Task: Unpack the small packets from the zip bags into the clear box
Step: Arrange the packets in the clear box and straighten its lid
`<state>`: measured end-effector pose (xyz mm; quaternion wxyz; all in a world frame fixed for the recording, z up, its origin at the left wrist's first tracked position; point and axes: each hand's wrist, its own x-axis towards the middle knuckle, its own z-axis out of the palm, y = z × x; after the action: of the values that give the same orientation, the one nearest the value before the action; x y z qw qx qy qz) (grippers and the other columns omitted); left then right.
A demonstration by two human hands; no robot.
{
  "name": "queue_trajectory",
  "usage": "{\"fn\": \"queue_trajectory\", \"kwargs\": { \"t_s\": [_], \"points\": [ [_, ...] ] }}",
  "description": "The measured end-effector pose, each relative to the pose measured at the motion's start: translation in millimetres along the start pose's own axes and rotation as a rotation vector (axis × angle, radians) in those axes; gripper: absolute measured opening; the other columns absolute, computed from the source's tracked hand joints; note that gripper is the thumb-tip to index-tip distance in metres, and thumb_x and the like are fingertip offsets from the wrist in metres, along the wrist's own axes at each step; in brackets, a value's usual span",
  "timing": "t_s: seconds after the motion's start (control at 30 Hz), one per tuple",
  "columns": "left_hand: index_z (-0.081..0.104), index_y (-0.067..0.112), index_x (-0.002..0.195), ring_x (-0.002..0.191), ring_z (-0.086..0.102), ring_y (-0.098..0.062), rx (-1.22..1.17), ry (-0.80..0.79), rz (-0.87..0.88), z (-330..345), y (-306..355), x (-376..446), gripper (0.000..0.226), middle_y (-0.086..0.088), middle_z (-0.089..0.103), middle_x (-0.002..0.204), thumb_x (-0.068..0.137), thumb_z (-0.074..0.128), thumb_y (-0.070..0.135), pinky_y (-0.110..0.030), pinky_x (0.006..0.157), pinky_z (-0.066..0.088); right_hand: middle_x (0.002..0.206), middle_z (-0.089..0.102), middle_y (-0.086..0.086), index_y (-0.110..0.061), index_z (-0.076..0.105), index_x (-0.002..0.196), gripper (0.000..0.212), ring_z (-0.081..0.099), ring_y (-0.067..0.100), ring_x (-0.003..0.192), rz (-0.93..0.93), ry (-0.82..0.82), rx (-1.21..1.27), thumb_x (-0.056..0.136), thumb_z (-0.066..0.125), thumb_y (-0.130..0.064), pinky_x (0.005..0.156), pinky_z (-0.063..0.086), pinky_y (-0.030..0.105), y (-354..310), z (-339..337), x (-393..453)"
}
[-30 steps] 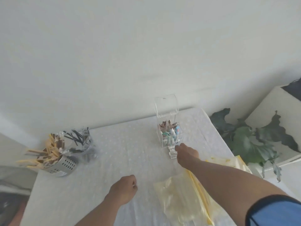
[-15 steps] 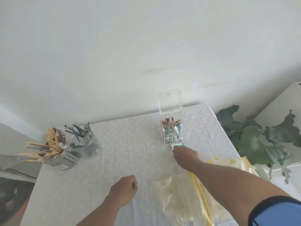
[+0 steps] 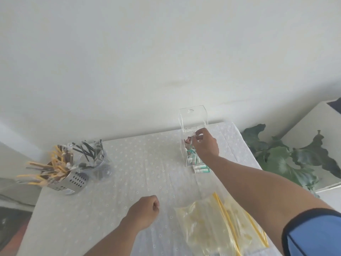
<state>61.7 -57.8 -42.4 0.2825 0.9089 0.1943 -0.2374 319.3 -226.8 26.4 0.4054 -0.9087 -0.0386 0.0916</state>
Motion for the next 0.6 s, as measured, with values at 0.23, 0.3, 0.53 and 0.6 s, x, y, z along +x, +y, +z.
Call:
{"fn": "queue_trajectory", "kwargs": {
  "t_s": [0.23,0.3,0.53,0.6],
  "points": [
    [0.061,0.03,0.096,0.081,0.065,-0.009,0.041,0.039,-0.076,-1.2,-34.9,-9.8,0.017,0.013,0.063,0.093,0.097,0.046,0.024,-0.028,0.074,0.055,0.095,0.074,-0.002,-0.029,0.07,0.09,0.015,0.067,0.026,0.088,-0.071,-0.085,-0.161,0.097,0.056,-0.033,0.077,0.059,0.04,15.2,10.3,-3.3],
    [0.062,0.029,0.1,0.085,0.065,-0.009,0.045,0.036,-0.071,0.0,-31.7,-8.4,0.018,0.012,0.063,0.097,0.097,0.046,0.022,-0.029,0.079,0.057,0.09,0.072,-0.003,-0.027,0.068,0.091,0.016,0.065,0.027,0.082,-0.075,-0.001,-0.103,0.098,0.053,-0.027,0.071,0.056,0.038,14.3,0.0,-2.2],
    [0.064,0.032,0.102,0.085,0.066,-0.007,-0.033,0.052,-0.021,6.1,-1.4,1.5,0.019,0.015,0.065,0.097,0.098,0.047,0.024,-0.029,0.077,0.057,0.077,0.064,-0.004,-0.023,0.057,0.085,0.015,0.061,0.025,0.071,-0.09,-0.08,-0.449,0.095,0.047,-0.025,0.065,0.053,0.035,73.8,-16.0,-15.6],
    [0.064,0.032,0.101,0.085,0.066,-0.006,-0.05,0.054,-0.033,9.1,0.3,-0.1,0.019,0.015,0.065,0.097,0.098,0.047,0.024,-0.027,0.077,0.056,0.098,0.07,-0.004,-0.025,0.064,0.099,0.02,0.066,0.026,0.085,-0.136,-0.196,-0.572,0.096,0.045,-0.029,0.075,0.055,0.036,90.1,-6.5,-16.7]
  ]
}}
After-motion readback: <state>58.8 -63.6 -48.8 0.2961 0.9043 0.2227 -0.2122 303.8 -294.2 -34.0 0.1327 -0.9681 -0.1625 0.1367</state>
